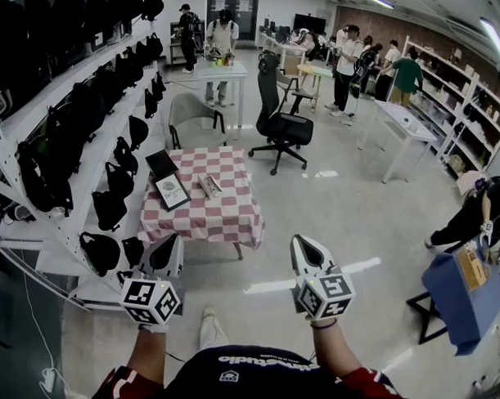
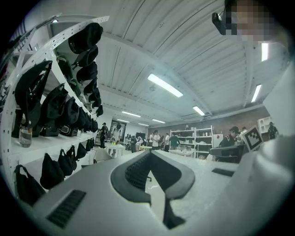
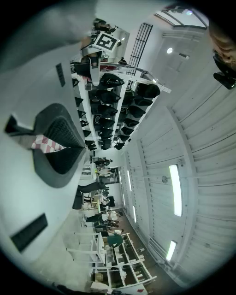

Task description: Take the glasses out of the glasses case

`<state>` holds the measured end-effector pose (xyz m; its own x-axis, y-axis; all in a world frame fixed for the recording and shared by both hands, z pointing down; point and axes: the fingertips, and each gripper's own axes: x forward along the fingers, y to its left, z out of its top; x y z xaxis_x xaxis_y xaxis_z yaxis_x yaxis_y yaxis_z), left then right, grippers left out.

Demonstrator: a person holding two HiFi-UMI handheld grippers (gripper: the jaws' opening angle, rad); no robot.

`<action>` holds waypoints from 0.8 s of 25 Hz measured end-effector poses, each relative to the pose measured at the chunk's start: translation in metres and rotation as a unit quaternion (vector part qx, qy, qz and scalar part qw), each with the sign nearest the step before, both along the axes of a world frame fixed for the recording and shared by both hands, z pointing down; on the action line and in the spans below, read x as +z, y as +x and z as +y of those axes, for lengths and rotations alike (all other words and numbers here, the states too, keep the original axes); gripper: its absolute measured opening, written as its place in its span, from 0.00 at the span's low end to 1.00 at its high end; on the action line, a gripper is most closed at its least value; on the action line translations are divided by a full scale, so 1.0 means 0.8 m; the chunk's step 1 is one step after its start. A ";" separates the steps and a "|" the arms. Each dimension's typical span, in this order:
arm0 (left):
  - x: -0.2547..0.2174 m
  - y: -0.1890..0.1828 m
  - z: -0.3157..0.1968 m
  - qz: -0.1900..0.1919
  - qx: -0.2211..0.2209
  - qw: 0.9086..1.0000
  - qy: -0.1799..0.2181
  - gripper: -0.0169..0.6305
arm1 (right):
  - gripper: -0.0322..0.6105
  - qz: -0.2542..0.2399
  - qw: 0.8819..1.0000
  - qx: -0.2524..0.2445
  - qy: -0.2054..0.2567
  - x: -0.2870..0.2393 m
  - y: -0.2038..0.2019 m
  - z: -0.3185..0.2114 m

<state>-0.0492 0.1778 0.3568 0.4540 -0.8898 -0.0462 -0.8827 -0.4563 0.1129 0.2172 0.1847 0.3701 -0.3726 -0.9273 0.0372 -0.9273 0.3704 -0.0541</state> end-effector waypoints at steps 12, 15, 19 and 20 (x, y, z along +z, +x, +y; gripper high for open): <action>0.003 0.004 0.004 -0.002 -0.001 1.000 -0.002 0.04 | 0.05 -0.001 1.000 -0.013 -0.005 0.003 -0.006 0.000; 0.007 0.006 0.003 -0.003 -0.002 1.000 -0.005 0.04 | 0.05 0.000 1.000 -0.012 -0.007 0.005 -0.003 -0.001; 0.009 0.006 0.004 -0.006 -0.003 1.000 -0.005 0.04 | 0.05 0.002 1.000 -0.007 -0.003 0.005 0.001 -0.002; 0.009 0.006 0.003 -0.007 -0.004 1.000 -0.004 0.04 | 0.05 0.003 1.000 -0.006 -0.001 0.005 0.001 -0.003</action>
